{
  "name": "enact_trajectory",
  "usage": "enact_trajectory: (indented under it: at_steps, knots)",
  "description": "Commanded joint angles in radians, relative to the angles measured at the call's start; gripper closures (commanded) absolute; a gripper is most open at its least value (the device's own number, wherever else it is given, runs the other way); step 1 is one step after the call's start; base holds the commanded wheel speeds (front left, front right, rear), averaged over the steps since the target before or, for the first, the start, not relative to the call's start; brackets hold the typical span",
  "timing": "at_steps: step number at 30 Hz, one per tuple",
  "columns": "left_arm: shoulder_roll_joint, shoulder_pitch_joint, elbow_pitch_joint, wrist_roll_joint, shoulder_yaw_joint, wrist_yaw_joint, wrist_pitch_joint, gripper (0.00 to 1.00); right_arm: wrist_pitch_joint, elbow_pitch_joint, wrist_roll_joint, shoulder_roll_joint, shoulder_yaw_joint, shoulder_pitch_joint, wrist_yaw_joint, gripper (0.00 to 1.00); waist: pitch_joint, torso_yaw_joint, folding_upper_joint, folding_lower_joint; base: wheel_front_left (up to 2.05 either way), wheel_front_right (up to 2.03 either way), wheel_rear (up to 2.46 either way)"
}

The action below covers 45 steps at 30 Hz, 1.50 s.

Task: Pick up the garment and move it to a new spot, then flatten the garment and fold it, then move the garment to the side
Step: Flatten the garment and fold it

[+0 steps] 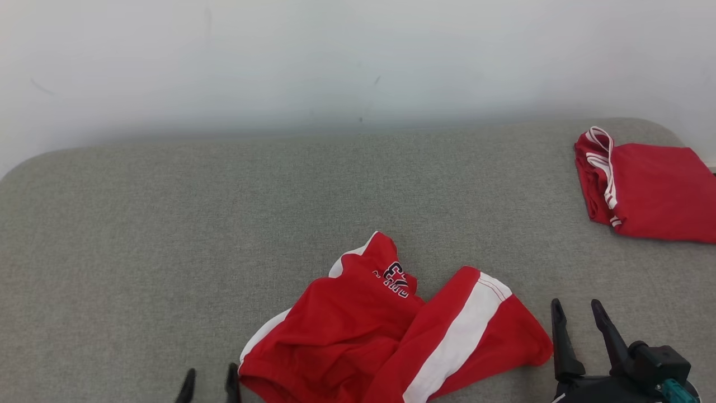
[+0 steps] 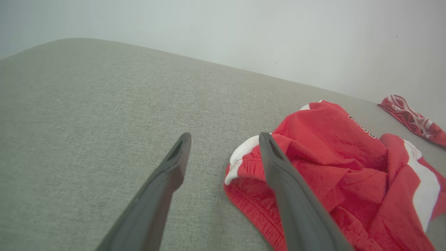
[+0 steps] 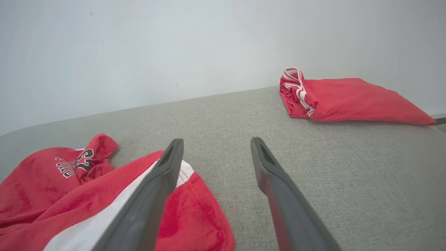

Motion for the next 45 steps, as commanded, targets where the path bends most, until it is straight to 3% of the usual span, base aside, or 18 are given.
enact_trajectory:
  at_steps: [1, 12, 22, 23, 24, 28, 34, 42, 45]
  knots:
    - [-0.001, 0.012, 0.018, -0.001, -0.022, -0.008, -0.003, 0.00, -0.004, -0.021, -0.009, 0.013, 0.007, 0.017, -0.002, 0.00, -0.006, -0.004, 0.0000, 0.0000, 0.00, 0.00, 0.00]
    - [-0.001, 0.009, 0.100, -0.036, -0.101, -0.029, -0.003, 0.00, -0.004, -0.039, -0.005, 0.062, 0.051, 0.043, -0.003, 0.00, -0.020, -0.047, 0.0000, 0.0000, 0.00, 0.00, 0.00]
    - [0.000, -0.115, 0.217, -0.071, -0.116, -0.040, -0.003, 0.00, -0.004, -0.035, -0.004, 0.078, 0.072, 0.010, -0.003, 0.00, 0.007, -0.098, 0.0000, 0.0000, 0.00, 0.00, 0.00]
    - [0.000, -0.130, 0.226, -0.069, -0.110, -0.041, -0.003, 0.84, -0.004, -0.037, -0.006, 0.079, 0.072, 0.007, -0.002, 0.00, 0.010, -0.103, 0.0000, 0.0000, 0.00, 0.00, 0.00]
    - [0.000, -0.147, 0.236, -0.058, -0.100, -0.043, -0.003, 1.00, -0.004, -0.039, -0.007, 0.080, 0.073, 0.003, -0.002, 0.00, 0.015, -0.108, 0.0000, 0.0000, 0.00, 0.00, 0.00]
    - [0.005, -0.224, 0.250, 0.006, -0.063, -0.045, -0.003, 1.00, -0.004, -0.042, -0.005, 0.083, 0.074, -0.001, -0.002, 0.00, 0.029, -0.127, 0.0000, 0.0000, 0.00, 0.00, 0.00]
    - [0.062, -0.368, 0.246, 0.064, -0.036, -0.049, -0.003, 1.00, -0.004, -0.045, -0.004, 0.086, 0.074, -0.019, -0.002, 0.00, 0.051, -0.156, 0.0000, 0.0000, 0.00, 0.00, 0.00]
    - [0.158, -0.551, 0.259, 0.047, -0.082, -0.050, -0.003, 1.00, -0.004, -0.048, 0.002, 0.090, 0.084, -0.042, -0.002, 0.00, 0.081, -0.198, 0.0000, 0.0000, 0.00, 0.00, 0.00]
    - [0.180, -0.573, 0.322, 0.035, -0.121, -0.050, -0.003, 1.00, -0.004, -0.043, 0.003, 0.092, 0.087, -0.039, -0.002, 0.00, 0.082, -0.206, 0.0000, 0.0000, 0.00, 0.00, 0.00]
